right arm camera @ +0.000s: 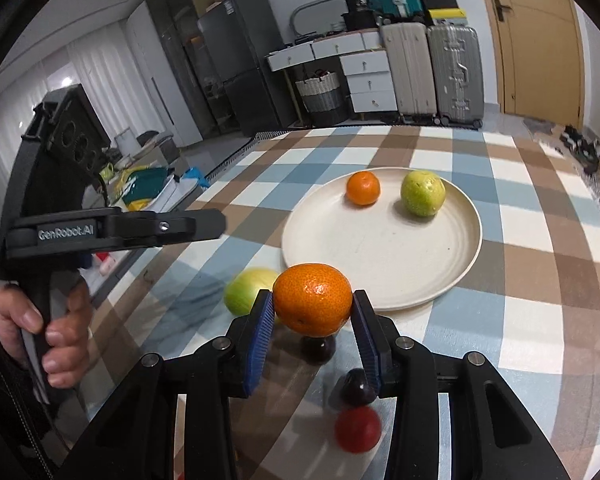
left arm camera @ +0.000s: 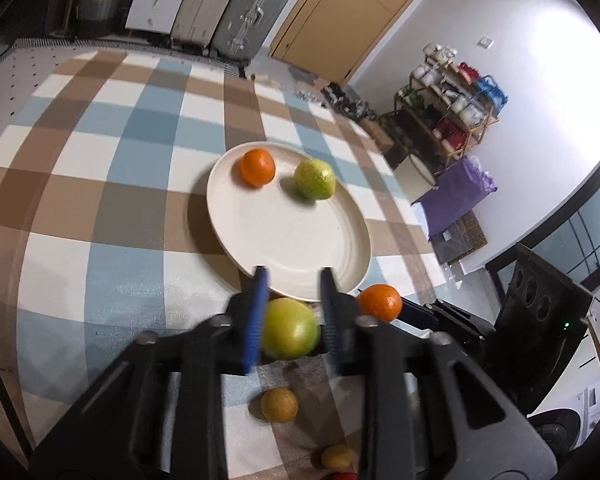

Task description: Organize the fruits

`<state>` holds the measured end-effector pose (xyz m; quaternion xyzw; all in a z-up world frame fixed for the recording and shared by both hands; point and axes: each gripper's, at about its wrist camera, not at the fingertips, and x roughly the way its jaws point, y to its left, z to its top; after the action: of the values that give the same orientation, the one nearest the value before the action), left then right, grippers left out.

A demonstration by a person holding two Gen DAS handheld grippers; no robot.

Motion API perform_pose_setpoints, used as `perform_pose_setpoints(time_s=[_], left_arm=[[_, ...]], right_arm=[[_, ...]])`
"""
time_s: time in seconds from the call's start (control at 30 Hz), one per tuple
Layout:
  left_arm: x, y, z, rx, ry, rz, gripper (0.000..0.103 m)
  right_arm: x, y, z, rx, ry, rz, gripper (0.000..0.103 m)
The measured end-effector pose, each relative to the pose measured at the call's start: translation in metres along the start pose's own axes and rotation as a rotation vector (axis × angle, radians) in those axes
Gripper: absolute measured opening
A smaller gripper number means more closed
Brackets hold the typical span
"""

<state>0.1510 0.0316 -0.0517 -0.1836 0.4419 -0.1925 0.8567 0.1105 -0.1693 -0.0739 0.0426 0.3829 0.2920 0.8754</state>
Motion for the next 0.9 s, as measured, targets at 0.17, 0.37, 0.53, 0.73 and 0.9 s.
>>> perform_pose_setpoints(time_s=[0.17,0.37,0.53,0.73,0.9], left_arm=[[0.011,0.006,-0.004,-0.013,0.022,0.014,0.019],[0.018,0.007,-0.012,0.001,0.059,0.022,0.029],[0.018,0.007,-0.018,-0.011,0.084,0.004,0.051],[0.021,0.000,-0.025,0.019,0.110,-0.007,0.061],[0.033,-0.007,-0.032,0.037,0.154,0.011,0.061]], right_arm=[[0.009,-0.014,-0.006,0.059,0.008,0.028,0.040],[0.002,-0.018,-0.011,0.084,-0.022,0.063,0.040],[-0.003,-0.019,-0.011,0.094,-0.031,0.060,0.040],[-0.009,-0.018,-0.012,0.091,-0.043,0.063,0.040],[-0.013,-0.017,-0.013,0.093,-0.051,0.064,0.040]])
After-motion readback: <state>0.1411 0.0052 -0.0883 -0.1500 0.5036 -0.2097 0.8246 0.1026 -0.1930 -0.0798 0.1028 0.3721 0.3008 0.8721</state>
